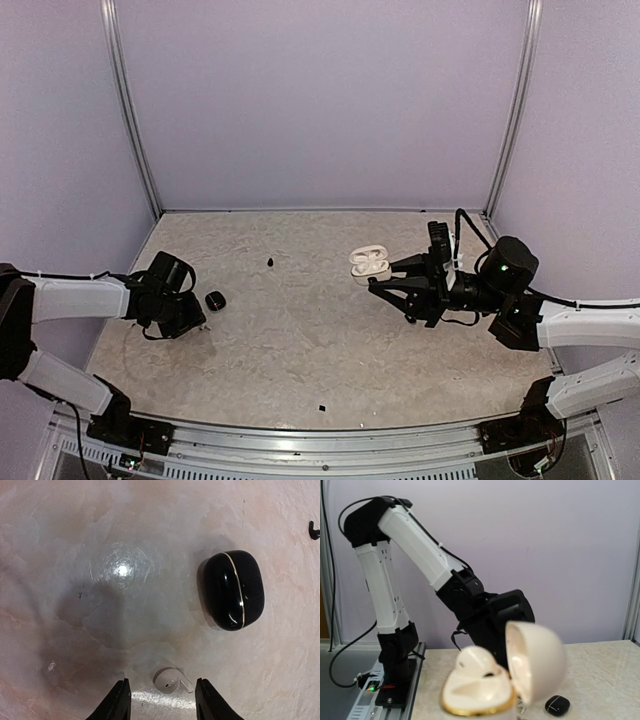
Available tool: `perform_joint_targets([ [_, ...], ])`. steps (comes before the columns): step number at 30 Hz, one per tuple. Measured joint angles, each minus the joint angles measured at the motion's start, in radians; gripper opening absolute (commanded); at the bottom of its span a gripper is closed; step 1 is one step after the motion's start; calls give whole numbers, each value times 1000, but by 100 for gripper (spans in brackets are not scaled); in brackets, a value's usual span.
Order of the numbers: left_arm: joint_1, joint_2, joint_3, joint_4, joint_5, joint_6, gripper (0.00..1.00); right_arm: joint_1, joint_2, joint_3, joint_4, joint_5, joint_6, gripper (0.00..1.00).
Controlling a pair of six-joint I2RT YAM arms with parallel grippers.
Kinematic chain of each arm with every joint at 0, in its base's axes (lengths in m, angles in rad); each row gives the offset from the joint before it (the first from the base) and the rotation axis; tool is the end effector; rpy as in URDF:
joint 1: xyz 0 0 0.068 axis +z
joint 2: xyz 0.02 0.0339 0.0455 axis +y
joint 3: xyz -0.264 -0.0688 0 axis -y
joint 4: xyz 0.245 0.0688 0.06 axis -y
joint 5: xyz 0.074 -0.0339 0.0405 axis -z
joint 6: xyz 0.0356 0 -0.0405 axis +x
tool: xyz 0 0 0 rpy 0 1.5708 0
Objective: Insert the wireless bluetooth earbuds into the charging case
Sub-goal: Move the right earbud to the center of the board.
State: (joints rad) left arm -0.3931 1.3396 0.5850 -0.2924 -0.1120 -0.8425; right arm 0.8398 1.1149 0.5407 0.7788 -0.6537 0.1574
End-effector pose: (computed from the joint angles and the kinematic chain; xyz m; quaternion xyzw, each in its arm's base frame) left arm 0.2175 -0.0859 0.1517 -0.2290 0.9369 -0.1057 0.2420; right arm 0.1456 0.1948 0.2886 -0.4347 0.4800 0.5292 0.5482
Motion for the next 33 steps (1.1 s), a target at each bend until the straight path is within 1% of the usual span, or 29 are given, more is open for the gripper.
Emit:
perform_joint_targets([
  [3, 0, 40, 11, 14, 2, 2, 44, 0, 0, 0, 0, 0, -2, 0],
  [8, -8, 86, 24, 36, 12, 6, 37, -1, 0, 0, 0, 0, -3, 0],
  [14, -63, 146, 60, 74, 26, 26, 31, -4, 0, 0, -5, 0, -4, 0],
  [17, -93, 190, 94, 92, 30, 44, 25, -5, 0, 0, -10, 0, -6, 0],
  [20, -124, 240, 131, 119, 35, 68, 23, -5, -3, 0, -19, 0, -8, 0],
  [28, -248, 403, 303, 121, 18, 170, 23, -5, -18, 0, -28, 1, -10, 0],
  [33, -306, 481, 409, 76, -31, 280, 31, -5, -22, 0, -31, 1, -10, 0],
])
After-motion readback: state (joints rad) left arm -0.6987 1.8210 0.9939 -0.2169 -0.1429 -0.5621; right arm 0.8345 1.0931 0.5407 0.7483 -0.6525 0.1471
